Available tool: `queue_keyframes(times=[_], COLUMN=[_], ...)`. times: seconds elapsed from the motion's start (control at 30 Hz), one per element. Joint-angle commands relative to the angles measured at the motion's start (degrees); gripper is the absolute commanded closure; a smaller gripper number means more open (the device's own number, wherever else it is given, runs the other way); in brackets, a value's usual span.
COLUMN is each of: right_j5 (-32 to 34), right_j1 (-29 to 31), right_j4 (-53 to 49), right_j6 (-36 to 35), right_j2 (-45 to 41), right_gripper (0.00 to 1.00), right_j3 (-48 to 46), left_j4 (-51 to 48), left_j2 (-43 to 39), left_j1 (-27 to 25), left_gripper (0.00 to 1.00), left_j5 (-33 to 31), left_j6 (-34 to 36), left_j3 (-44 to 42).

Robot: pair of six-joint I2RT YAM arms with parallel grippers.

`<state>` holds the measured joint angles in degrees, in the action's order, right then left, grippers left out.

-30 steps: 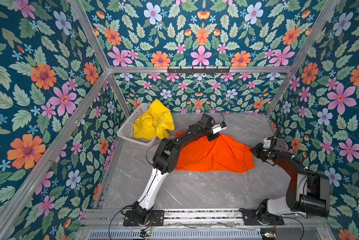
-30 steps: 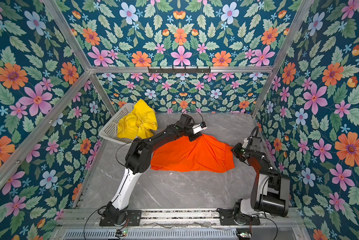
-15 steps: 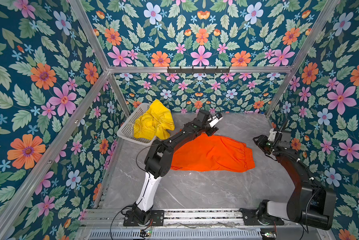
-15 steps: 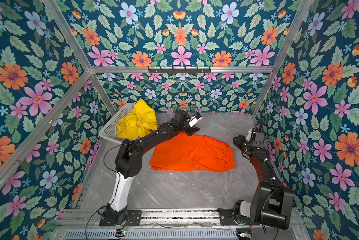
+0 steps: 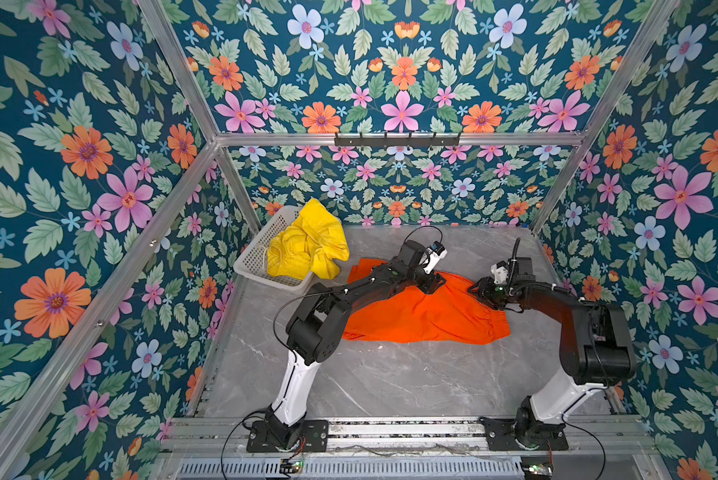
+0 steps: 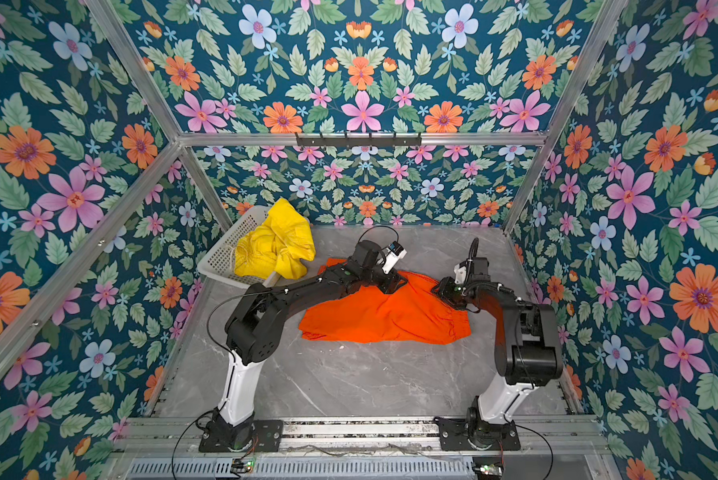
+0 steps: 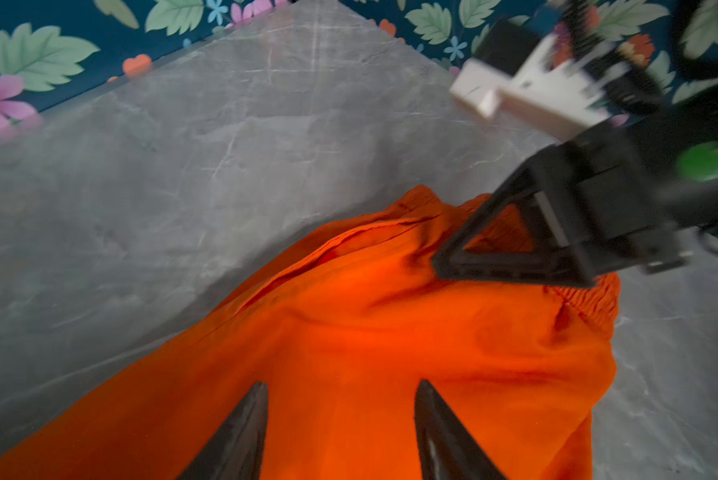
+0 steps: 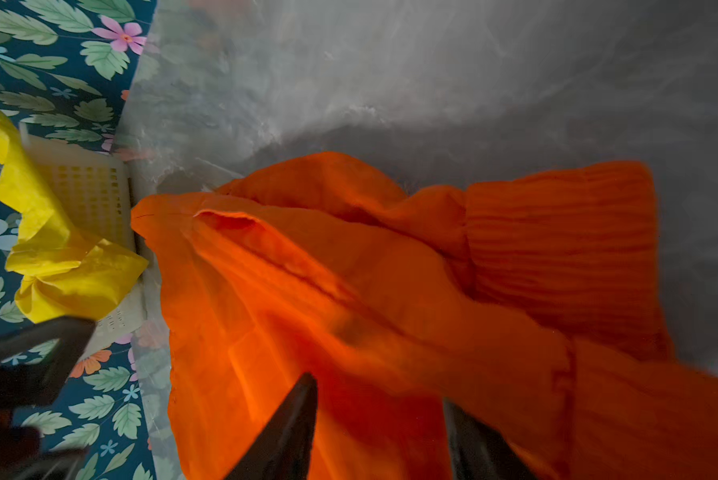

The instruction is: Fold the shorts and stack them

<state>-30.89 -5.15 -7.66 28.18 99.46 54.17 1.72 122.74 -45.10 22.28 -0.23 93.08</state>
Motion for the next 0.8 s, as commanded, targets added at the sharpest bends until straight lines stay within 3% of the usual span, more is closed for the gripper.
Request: queue_keyframes(times=[0.0, 0.1, 0.23, 0.43, 0.77], right_j5=[-3.7, -2.42, -3.98, -7.07, -7.4], right_j1=[-1.29, -3.81, -11.81, -22.55, -24.21], right_j4=[2.95, -1.23, -5.52, -6.52, -5.37], right_j6=[1.89, 0.67, 0.64, 2.6, 3.81], right_j2=[-1.97, -9.76, -17.53, -22.38, -23.56], right_gripper=[0.49, 0.47, 0.46, 0.45, 0.44], right_j3=[-0.31, -0.68, -3.14, -9.42, -13.21], left_j4=[2.91, 3.44, -0.2, -8.35, -11.51], left_j2=[0.56, 1.04, 2.81, 10.9, 19.37], left_j1=[-1.48, -3.67, -8.11, -13.52, -16.87], left_gripper=[0.39, 0.34, 0.28, 0.21, 0.11], left_j5=[2.85, 5.37, 6.18, 6.67, -0.3], left_j6=[0.15, 3.68, 12.99, 22.13, 25.01], left_j3=[1.53, 2.64, 6.0, 15.38, 19.46])
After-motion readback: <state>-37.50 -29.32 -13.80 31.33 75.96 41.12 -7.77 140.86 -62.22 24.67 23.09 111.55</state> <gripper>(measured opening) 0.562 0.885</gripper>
